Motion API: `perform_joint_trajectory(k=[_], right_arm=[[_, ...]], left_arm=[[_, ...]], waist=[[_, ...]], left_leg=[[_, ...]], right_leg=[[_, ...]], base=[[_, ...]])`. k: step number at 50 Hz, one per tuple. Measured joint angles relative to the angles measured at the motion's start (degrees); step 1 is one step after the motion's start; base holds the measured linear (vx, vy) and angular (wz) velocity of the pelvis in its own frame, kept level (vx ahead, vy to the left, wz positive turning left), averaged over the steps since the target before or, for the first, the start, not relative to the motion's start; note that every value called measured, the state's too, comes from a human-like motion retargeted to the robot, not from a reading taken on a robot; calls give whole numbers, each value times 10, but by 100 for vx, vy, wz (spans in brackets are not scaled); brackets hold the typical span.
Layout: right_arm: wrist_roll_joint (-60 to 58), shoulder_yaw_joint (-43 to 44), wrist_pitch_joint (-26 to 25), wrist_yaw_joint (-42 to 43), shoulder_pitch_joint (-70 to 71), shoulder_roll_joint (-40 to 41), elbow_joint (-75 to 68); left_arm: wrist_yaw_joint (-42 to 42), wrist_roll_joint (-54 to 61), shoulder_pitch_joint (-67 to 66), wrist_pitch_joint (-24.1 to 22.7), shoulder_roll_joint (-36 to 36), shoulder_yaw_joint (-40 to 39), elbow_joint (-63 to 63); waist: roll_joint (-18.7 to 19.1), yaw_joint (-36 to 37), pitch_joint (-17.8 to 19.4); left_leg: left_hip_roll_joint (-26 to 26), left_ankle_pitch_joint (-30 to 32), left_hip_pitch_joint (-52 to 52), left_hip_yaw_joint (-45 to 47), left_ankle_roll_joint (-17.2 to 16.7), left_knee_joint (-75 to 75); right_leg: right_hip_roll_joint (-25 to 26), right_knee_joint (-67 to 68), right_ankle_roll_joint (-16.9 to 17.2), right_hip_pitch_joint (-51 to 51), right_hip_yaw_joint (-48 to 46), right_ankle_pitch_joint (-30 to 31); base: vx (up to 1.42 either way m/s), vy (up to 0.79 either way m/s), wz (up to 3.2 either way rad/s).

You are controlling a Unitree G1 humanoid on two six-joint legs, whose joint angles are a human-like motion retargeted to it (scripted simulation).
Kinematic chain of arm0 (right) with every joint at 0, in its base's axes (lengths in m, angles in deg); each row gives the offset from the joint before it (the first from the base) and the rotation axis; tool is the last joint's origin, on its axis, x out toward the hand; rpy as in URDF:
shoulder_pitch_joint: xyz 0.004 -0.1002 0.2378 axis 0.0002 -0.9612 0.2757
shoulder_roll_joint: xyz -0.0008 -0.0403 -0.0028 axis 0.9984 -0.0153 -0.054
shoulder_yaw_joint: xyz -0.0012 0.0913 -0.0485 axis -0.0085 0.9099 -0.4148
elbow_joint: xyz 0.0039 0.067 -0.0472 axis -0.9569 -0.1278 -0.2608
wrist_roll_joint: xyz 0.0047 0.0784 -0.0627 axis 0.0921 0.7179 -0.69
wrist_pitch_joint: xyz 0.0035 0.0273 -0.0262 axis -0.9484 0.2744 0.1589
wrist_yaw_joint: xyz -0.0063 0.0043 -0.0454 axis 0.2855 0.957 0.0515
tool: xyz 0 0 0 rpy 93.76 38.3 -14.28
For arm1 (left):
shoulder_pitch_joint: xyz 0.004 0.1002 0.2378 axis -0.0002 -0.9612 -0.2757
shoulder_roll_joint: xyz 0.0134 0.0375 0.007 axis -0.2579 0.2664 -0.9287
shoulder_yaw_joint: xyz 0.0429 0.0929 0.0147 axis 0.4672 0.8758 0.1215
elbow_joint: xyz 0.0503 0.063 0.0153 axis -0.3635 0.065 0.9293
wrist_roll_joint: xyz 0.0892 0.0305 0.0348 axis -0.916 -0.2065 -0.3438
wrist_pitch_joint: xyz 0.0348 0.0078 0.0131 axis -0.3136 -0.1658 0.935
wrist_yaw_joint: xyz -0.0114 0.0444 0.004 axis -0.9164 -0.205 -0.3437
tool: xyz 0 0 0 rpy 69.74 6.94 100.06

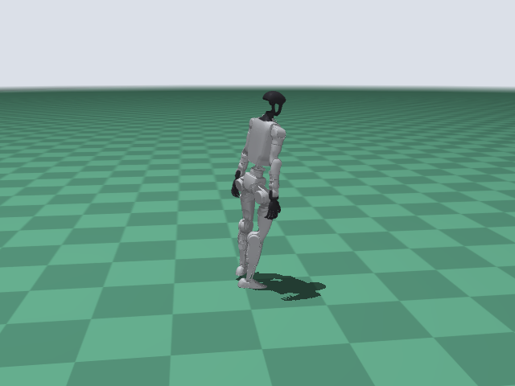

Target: Upper body actions

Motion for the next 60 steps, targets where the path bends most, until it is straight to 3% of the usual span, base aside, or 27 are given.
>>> perform_joint_trajectory(k=[4, 8, 15, 17, 20, 25, 28, 31, 34, 37, 40, 47, 50, 55, 60], right_arm=[[-10, -1, -10, -6, -5, 16, -11], [-24, -13, -16, -10, 1, 33, -17], [-54, -35, -15, -22, 18, 51, 6], [-56, -38, -12, -21, 24, 53, 14], [-49, -43, -9, -26, 29, 54, 19], [-29, -54, -8, -24, 37, 58, 21], [-21, -58, -3, -23, 35, 58, 27], [-18, -68, 0, -21, 27, 59, 29], [-12, -76, 1, -18, 25, 63, 18], [-1, -75, -1, -17, 24, 69, 4], [4, -78, -1, -14, 23, 74, -5], [-6, -88, 0, -15, 24, 73, -24], [-15, -86, 0, -15, 21, 70, -33], [-27, -70, -9, -20, 12, 62, -49], [-31, -76, -10, -24, 21, 67, -33]], left_arm=[[-4, -6, -24, 2, 2, 1, 19], [-5, 7, -39, 2, 7, -16, 28], [1, 22, -47, -2, 26, -25, 18], [6, 17, -46, -2, 30, -22, 13], [11, 8, -42, -2, 35, -16, 4], [20, 7, -26, -3, 41, -10, -19], [18, 15, -8, -5, 45, 2, -25], [20, 15, 10, -4, 44, 5, -21], [21, 13, 25, -4, 36, 3, -15], [20, 14, 35, -6, 30, 6, -13], [24, 17, 38, -7, 26, 10, -16], [27, 11, 44, -3, 19, 12, -8], [31, 8, 38, -2, 23, 12, -8], [30, 5, 15, 0, 34, 17, -7], [37, 7, -2, 1, 30, 15, -21]], waist=[[-12, 27, -19], [-18, 39, -37], [1, 36, -51], [10, 36, -49], [17, 28, -44], [14, 29, -20], [21, 25, -5], [43, -7, 4], [45, -26, 6], [30, -52, 8], [18, -78, 12], [-11, -108, 15], [-13, -95, 10], [-12, -81, -5], [-40, -72, -2]], left_leg=[[1, 6, 27, -49, 3, 7], [6, 2, 69, -36, 1, 1], [-1, -13, 155, 5, -40, -33], [-8, -33, 172, 28, -26, -66], [-25, -51, 176, -26, 2, -87], [-29, -67, 183, -65, 10, -82], [-24, -73, 189, -70, 16, -83], [-1, -74, 192, -83, 19, -84], [3, -73, 191, -87, 24, -89], [-10, -69, 189, -106, 30, -93], [-17, -68, 189, -126, 33, -92], [-43, -76, 209, -152, 33, -94], [-40, -86, 217, -150, 25, -89], [-25, -103, 205, -177, 3, -31], [-19, -28, 152, -157, -34, 96]], right_leg=[[6, -8, -10, 8, -41, -8], [8, -6, -11, 6, -86, -16], [33, -2, -4, 13, -174, -26], [43, 0, -2, 18, -187, -27], [45, 9, 4, 28, -204, -28], [26, 51, 11, 40, -206, -30], [11, 95, -2, 45, -212, -19], [-8, 171, -43, 34, -185, -5], [-27, 260, -71, -21, -83, -16], [-1, 286, -42, -89, 79, -7], [25, 233, -9, -103, 159, 10], [27, 71, 44, -96, 180, 65], [35, 45, 23, -88, 183, 98], [40, 33, 14, -57, 188, 76], [17, 18, 8, -34, 182, 76]], base=[[-3, -2, 155], [-2, 3, 147], [-6, 13, 113], [-3, 20, 53], [-3, 23, 42], [-7, 19, -3], [-6, 19, 9], [1, 16, 64], [5, 6, 35], [5, -2, 83], [7, -6, 83], [16, -9, 58], [29, -14, 22], [39, -15, 46], [19, -15, 18]])
